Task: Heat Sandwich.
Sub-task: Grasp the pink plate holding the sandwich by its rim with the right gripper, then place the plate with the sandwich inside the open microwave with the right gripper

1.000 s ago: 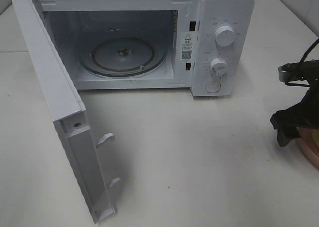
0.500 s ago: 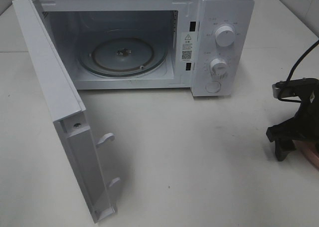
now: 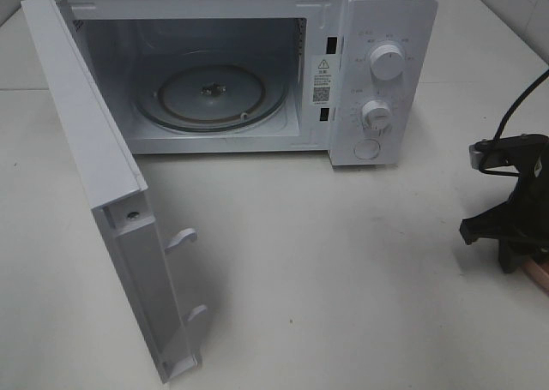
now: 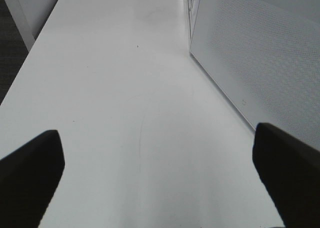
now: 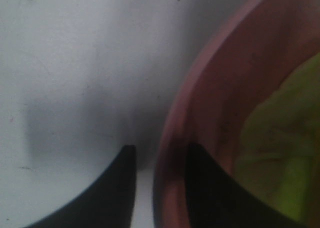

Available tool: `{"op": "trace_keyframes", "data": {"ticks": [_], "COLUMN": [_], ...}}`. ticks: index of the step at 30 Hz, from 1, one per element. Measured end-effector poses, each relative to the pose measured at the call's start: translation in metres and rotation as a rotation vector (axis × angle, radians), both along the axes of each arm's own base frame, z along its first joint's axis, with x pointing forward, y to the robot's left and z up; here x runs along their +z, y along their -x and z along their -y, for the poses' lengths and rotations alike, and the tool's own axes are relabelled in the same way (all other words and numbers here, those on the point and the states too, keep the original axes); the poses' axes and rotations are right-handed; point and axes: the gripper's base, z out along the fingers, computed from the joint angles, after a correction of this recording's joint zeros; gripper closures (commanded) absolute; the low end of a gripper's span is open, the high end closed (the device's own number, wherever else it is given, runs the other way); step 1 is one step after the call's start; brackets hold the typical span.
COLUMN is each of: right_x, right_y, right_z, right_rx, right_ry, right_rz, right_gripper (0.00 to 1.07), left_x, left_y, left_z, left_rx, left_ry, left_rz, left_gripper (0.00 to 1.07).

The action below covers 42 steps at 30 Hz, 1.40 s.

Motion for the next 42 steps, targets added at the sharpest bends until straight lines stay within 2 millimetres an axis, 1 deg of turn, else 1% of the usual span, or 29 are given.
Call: {"op": "trace_keyframes", "data": {"ticks": [1, 16, 29, 33, 37, 42], "right_x": [0.000, 0.002, 0.010, 0.011, 0.012, 0.013], "right_y": [0.000, -0.002, 0.001, 0.002, 0.005, 0.007], "right_z": [0.000, 0.001, 0.002, -0.002, -0.013, -0.020], "right_rx": [0.001, 0.018, 0.017, 0.034, 0.066, 0.080], "right_ry": [0.000, 0.013, 0.070, 0.113, 0.171, 0.204], "right_rz": [0.000, 0.003, 0.004, -0.007, -0.019, -0.027], "right_gripper": [1.07, 1.07, 1.07, 1.07, 1.07, 1.07], "left_x": [0.000, 0.000, 0.000, 0.000, 0.000, 0.000], "left_y": [0.000, 0.000, 0.000, 0.000, 0.000, 0.000], "left_z": [0.000, 0.000, 0.000, 0.000, 0.000, 0.000], "left_rx": [0.000, 0.000, 0.000, 0.000, 0.000, 0.000], "left_ry": [0.000, 0.000, 0.000, 0.000, 0.000, 0.000], "left_rz": [0.000, 0.000, 0.000, 0.000, 0.000, 0.000], "left_gripper": [0.09, 0.09, 0.09, 0.09, 0.09, 0.09]}}
